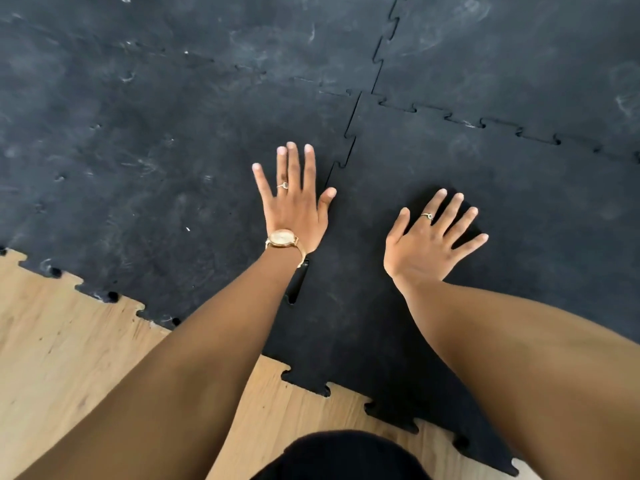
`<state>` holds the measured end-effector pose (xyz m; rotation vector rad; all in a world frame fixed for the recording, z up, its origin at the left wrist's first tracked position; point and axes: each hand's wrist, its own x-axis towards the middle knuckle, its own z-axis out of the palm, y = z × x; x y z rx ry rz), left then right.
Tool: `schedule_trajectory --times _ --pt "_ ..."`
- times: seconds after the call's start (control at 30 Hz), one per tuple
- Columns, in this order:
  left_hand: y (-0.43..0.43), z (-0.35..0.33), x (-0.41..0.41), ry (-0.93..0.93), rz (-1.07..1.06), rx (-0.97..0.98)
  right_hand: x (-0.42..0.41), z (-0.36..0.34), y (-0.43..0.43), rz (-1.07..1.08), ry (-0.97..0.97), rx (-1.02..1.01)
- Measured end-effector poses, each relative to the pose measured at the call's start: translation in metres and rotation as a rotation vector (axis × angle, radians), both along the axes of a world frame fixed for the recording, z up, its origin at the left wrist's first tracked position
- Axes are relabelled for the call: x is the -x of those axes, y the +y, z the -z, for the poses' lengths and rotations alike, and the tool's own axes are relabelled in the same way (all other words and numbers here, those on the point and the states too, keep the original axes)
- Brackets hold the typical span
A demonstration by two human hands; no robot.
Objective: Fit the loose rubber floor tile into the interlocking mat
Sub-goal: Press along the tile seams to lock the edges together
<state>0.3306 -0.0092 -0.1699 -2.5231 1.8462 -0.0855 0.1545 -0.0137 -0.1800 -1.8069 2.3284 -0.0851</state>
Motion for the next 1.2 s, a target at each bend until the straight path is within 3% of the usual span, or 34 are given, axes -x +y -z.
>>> schedule_trajectory --times 0.07,0.23,0.37,0.53,0.6,0.73,0.77,0.87,0.93,1.1,1.2 --pt "0.002 -0.008 0.004 -0.033 0.036 0.060 0.000 0.000 0.001 -0.004 0.005 0.013" --pt "0.017 -0.031 0.002 -0.018 -0.052 0.472 -0.001 0.004 0.000 -0.001 0.003 0.017" --pt "0.042 0.001 0.004 0.007 -0.138 0.033 0.000 0.006 0.000 -0.003 0.006 0.019" --pt "0.036 -0.001 0.003 -0.013 -0.070 -0.089 0.000 0.001 0.001 -0.007 -0.016 0.017" --pt "0.038 -0.010 0.007 0.003 -0.064 -0.050 0.000 0.002 0.002 -0.011 -0.012 0.033" --pt "0.056 -0.031 0.009 0.092 -0.040 0.427 0.000 0.004 0.000 -0.005 -0.013 0.040" --pt "0.067 -0.027 0.011 0.078 -0.049 0.441 0.000 0.004 0.001 -0.006 -0.008 0.041" --pt "0.101 0.000 0.018 0.067 -0.118 0.075 0.000 0.005 0.001 -0.016 -0.013 0.046" --pt "0.101 0.012 0.016 0.076 -0.123 -0.030 0.000 0.005 0.000 -0.012 0.002 0.049" --pt "0.098 0.009 0.017 0.045 -0.109 -0.041 0.001 0.002 0.001 -0.012 -0.007 0.038" --pt "0.079 -0.012 0.014 0.095 -0.136 0.191 0.001 0.004 0.000 -0.008 -0.004 0.046"
